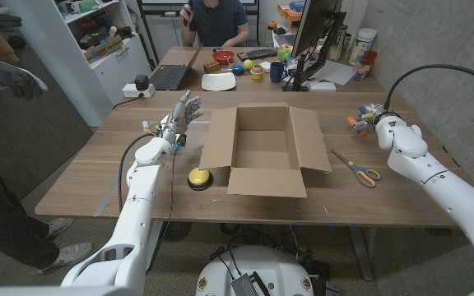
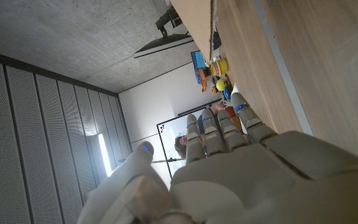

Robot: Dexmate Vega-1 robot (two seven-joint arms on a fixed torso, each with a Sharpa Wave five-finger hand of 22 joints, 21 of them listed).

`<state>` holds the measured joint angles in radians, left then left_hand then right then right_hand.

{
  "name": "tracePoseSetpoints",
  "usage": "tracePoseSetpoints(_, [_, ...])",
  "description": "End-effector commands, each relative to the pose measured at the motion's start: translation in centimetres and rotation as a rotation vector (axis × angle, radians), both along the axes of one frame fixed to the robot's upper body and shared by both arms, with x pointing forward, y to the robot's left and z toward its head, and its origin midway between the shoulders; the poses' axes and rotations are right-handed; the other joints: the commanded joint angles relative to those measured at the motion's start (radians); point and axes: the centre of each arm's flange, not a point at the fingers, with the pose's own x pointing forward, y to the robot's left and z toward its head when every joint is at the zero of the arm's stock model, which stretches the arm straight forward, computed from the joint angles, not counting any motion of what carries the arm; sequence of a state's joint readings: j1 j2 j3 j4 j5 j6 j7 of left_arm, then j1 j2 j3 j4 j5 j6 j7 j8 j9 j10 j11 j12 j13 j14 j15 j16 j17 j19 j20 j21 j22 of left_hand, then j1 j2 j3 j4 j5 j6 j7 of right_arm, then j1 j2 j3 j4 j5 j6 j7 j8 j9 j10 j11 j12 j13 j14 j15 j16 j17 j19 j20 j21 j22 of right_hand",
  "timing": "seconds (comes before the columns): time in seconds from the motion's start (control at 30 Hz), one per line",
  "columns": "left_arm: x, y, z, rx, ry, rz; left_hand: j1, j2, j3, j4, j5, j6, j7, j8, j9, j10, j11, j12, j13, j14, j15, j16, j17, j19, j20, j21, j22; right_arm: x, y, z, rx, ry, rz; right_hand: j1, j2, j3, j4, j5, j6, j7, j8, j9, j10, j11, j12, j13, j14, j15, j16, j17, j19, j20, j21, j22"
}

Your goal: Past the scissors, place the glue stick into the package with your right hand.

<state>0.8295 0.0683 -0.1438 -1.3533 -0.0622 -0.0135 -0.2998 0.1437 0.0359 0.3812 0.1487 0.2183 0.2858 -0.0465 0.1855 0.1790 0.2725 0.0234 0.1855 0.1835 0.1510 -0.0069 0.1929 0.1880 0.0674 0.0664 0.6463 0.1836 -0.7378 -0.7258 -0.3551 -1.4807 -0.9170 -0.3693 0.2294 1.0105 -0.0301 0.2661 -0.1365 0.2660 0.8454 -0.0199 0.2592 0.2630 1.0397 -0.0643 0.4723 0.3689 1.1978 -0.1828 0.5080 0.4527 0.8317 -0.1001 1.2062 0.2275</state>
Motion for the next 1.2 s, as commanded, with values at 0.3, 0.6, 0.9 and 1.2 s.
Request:
tracePoseSetpoints(0.3, [-0.4,-0.2,-0.1,-0.003,-0.011,-0.006,-0.011,-0.003,-0.009,0.001,0.008,-0.004,-0.001,0.004,0.002,-0.005,-0.001,0.007,0.004,-0.001,-0.001,0.005,0.003,-0.002,0.002,-0.005,0.002,-2.5,0.0,2.6,0.013,-0.086,0.021,0.133,0.113,-0.01,0.002,-0.003,0.048,-0.047,-0.009,0.009,0.008,-0.015,0.011,0.016,0.04,-0.045,0.01,0.015,-0.006,-0.12,0.017,0.0])
tracePoseSetpoints(0.6, [-0.6,-0.4,-0.2,-0.001,-0.011,-0.013,-0.013,-0.003,-0.011,0.001,0.01,-0.003,-0.001,0.004,0.002,-0.005,-0.002,0.007,0.004,-0.001,-0.002,0.005,0.003,-0.002,0.002,-0.006,0.002,-4.1,0.5,2.8,-0.024,-0.134,0.029,0.134,0.113,-0.017,0.005,-0.004,0.047,-0.046,-0.014,0.013,0.003,-0.017,0.013,0.026,0.037,-0.044,0.009,0.023,-0.01,-0.12,0.025,-0.003])
tracePoseSetpoints(0.9, [-1.0,-0.5,0.0,0.002,-0.02,-0.013,-0.015,-0.002,-0.013,0.0,0.011,-0.005,-0.001,0.004,0.002,-0.007,-0.002,0.007,0.004,-0.001,-0.001,0.005,0.003,-0.001,0.001,-0.008,0.002,-6.0,1.1,3.3,-0.018,-0.195,0.073,0.134,0.116,-0.025,0.01,-0.004,0.049,-0.044,-0.017,0.018,0.004,-0.014,0.017,0.036,0.041,-0.044,0.012,0.033,-0.012,-0.12,0.035,-0.006])
tracePoseSetpoints(1.2, [-1.4,-0.6,0.0,0.005,-0.024,-0.017,-0.017,-0.002,-0.015,0.0,0.012,-0.005,-0.001,0.004,0.002,-0.007,-0.001,0.007,0.004,-0.001,-0.002,0.005,0.003,-0.001,0.002,-0.009,0.002,-7.3,1.8,3.5,-0.021,-0.234,0.12,0.13,0.115,-0.033,0.014,-0.005,0.048,-0.045,-0.021,0.021,0.0,-0.013,0.018,0.042,0.04,-0.043,0.012,0.039,-0.013,-0.119,0.042,-0.008])
